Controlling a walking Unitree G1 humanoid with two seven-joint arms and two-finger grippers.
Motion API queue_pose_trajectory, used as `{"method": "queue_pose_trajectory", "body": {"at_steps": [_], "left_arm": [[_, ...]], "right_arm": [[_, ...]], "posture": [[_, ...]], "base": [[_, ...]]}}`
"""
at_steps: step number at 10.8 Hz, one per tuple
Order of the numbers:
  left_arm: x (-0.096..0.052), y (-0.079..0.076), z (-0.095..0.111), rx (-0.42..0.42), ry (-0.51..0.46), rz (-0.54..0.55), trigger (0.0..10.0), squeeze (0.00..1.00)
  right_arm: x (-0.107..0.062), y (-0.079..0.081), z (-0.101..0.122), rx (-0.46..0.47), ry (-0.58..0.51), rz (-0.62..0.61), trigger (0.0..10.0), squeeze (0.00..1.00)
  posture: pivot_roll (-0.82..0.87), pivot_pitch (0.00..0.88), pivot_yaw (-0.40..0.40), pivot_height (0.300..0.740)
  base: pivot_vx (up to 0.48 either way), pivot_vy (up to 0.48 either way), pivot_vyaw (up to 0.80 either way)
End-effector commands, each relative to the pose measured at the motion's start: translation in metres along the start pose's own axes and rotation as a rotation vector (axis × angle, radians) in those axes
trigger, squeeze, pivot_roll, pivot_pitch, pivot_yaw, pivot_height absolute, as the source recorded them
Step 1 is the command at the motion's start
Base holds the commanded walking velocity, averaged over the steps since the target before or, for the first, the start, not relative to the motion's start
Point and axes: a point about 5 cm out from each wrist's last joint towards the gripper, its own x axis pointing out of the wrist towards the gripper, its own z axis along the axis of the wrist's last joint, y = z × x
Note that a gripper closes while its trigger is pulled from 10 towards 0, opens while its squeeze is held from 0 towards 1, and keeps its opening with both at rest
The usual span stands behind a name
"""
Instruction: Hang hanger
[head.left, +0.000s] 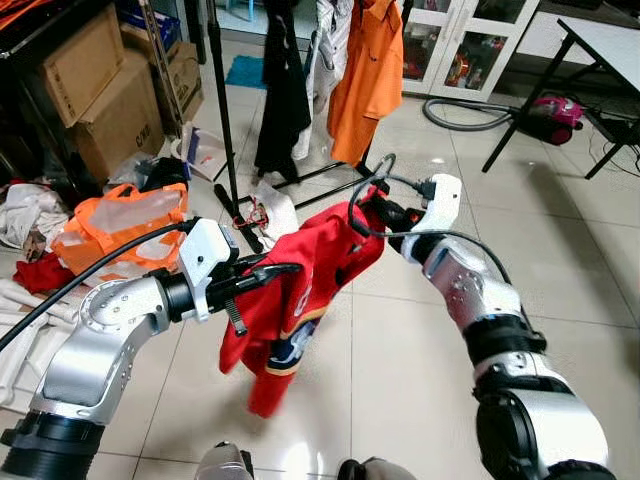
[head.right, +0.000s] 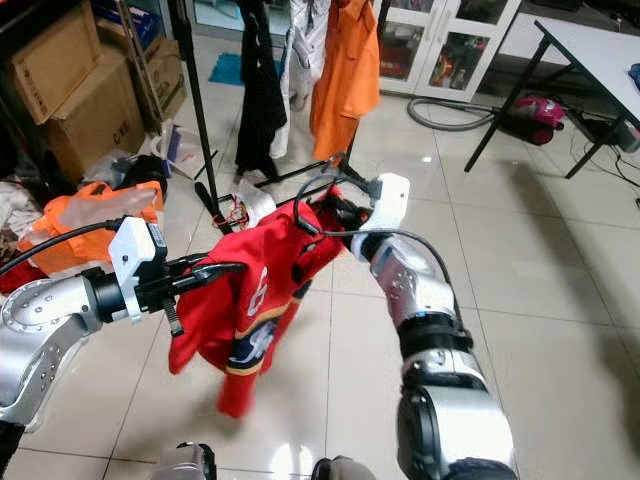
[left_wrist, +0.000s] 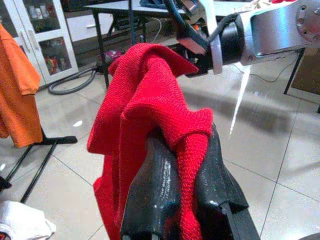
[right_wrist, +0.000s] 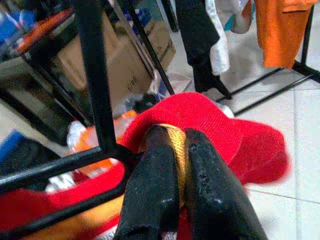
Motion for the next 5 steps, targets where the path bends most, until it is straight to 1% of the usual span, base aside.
{"method": "queue_pose_trajectory", "body": {"at_steps": [1,2,3,4,5], "left_arm": [[0.004,0.000,0.013,0.051,-0.055,-0.024,10.0,0.00],[0.003,0.000,0.013,0.050,-0.056,-0.024,10.0,0.00],[0.004,0.002,0.013,0.053,-0.058,-0.019,10.0,0.00],[0.006,0.008,0.016,0.076,-0.086,0.036,10.0,0.00],[0.013,0.021,0.023,0.091,-0.176,0.170,10.0,0.00]], "right_arm": [[-0.002,0.001,-0.005,-0.040,0.032,0.028,4.6,0.00],[-0.004,0.000,-0.007,-0.065,0.041,0.038,4.7,0.00],[-0.007,0.004,-0.010,-0.121,0.056,0.087,8.4,0.00],[-0.010,0.005,-0.011,-0.164,0.069,0.135,9.1,0.00],[-0.012,0.005,-0.009,-0.169,0.073,0.166,3.2,0.00]], "posture": [[0.12,0.081,-0.119,0.740],[0.12,0.081,-0.119,0.740],[0.12,0.074,-0.119,0.740],[0.11,0.070,-0.121,0.740],[0.11,0.068,-0.125,0.740]], "base": [[0.000,0.000,0.00],[0.000,0.000,0.00],[0.000,0.000,0.00],[0.000,0.000,0.00],[0.000,0.000,0.00]]}}
